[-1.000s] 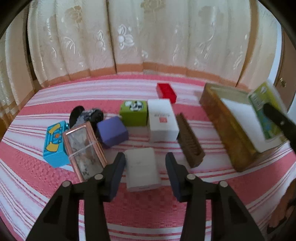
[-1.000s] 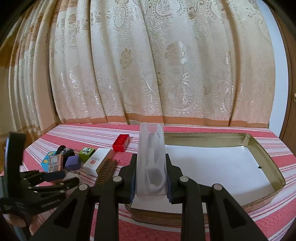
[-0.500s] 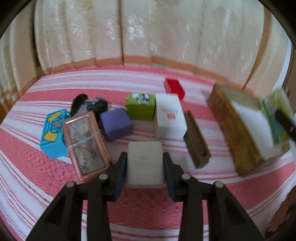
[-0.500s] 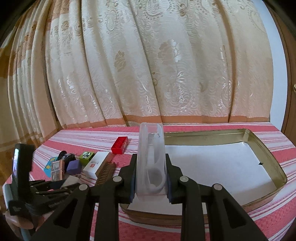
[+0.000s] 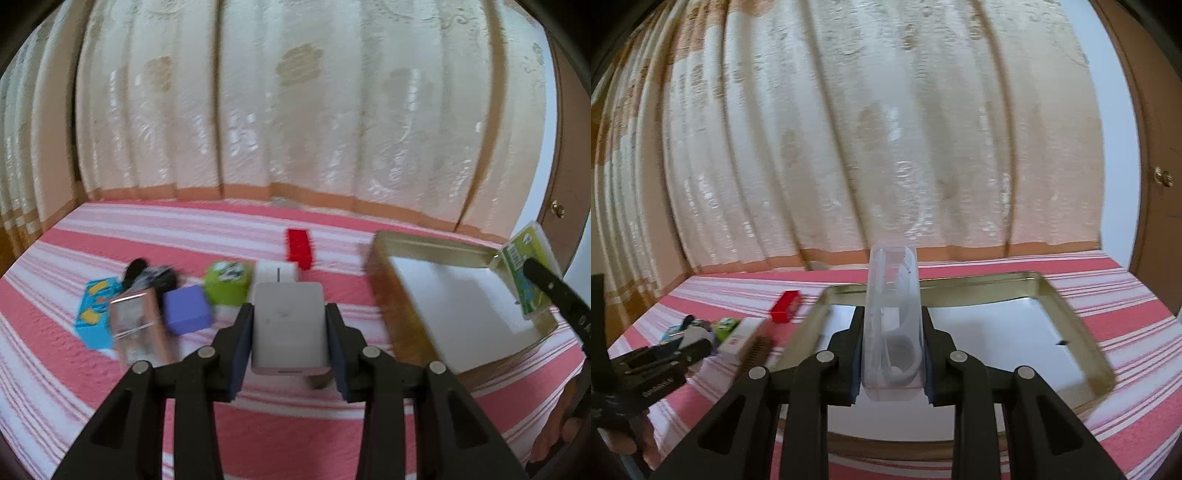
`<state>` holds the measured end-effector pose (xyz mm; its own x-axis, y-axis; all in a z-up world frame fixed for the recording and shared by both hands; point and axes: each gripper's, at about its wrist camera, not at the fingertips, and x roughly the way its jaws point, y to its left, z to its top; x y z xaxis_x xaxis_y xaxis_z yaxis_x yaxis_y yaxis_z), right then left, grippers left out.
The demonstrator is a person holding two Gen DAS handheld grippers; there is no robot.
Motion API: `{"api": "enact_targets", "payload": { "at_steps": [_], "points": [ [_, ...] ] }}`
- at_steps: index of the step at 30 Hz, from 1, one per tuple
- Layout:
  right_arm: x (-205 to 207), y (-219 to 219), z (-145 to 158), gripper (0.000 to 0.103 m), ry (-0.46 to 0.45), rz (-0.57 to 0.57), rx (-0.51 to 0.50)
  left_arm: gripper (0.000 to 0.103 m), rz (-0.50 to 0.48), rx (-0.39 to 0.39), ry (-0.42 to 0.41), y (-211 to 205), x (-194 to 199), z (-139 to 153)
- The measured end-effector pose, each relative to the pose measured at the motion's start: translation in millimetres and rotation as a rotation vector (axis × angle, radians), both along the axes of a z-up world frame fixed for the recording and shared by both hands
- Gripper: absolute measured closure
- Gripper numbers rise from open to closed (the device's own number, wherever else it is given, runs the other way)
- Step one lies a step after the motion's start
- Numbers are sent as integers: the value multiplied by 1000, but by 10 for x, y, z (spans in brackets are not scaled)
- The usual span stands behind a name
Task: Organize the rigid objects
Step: 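Carry the charger and clear case into the tin tray and open both tools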
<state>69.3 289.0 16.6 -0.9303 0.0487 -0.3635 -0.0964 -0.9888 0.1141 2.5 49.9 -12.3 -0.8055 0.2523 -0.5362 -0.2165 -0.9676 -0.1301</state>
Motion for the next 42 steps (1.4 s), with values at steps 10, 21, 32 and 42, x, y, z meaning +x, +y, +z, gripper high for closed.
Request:
{"api": "enact_targets", "payload": {
  "at_steps": [10, 21, 32, 42],
  "points": [
    [42, 639, -67, 75, -22, -130, 57, 66, -118, -4, 52, 831, -21, 204],
    [-103, 860, -209, 75, -122, -196, 95, 66, -200, -36, 21, 1673, -136, 165],
    [-167, 804, -224, 75, -151, -189, 122, 66, -180, -150, 24, 1757, -158, 28],
    [-189, 798, -222, 74, -164, -181, 111, 63, -156, -142, 4, 1710, -191, 11]
  ]
}}
